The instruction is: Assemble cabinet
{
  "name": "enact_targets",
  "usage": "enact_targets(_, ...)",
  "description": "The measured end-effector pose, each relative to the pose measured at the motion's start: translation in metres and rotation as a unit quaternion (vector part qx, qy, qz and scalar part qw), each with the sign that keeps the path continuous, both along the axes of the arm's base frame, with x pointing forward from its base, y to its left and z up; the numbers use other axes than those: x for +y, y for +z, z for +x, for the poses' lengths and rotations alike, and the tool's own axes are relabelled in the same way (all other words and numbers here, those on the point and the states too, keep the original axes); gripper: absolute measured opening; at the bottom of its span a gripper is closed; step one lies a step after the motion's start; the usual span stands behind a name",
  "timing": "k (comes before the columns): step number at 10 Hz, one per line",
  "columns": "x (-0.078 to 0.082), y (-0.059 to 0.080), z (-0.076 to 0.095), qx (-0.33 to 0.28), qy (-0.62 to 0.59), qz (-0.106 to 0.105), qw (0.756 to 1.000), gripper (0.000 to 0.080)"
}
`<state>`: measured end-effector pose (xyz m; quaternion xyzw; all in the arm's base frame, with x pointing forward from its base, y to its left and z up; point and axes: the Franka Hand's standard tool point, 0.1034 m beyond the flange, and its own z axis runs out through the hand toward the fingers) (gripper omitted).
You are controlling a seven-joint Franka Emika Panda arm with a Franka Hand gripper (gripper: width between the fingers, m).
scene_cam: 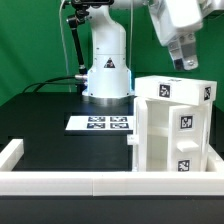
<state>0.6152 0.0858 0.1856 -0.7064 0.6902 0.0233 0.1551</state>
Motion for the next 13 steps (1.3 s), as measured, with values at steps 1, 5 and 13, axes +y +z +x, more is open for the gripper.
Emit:
enact_targets(1, 0.0013, 0.0005, 0.0026, -0.012, 0.073, -0.015, 0.997, 0.0797)
enact_targets(5, 0.0062, 0.0022, 0.0038, -0.042, 0.269, -0.057, 0.961, 0.0797)
enact_targets(13, 0.0027, -0.0009, 0.0032, -0.123, 0.717, -0.162, 0.667, 0.0797)
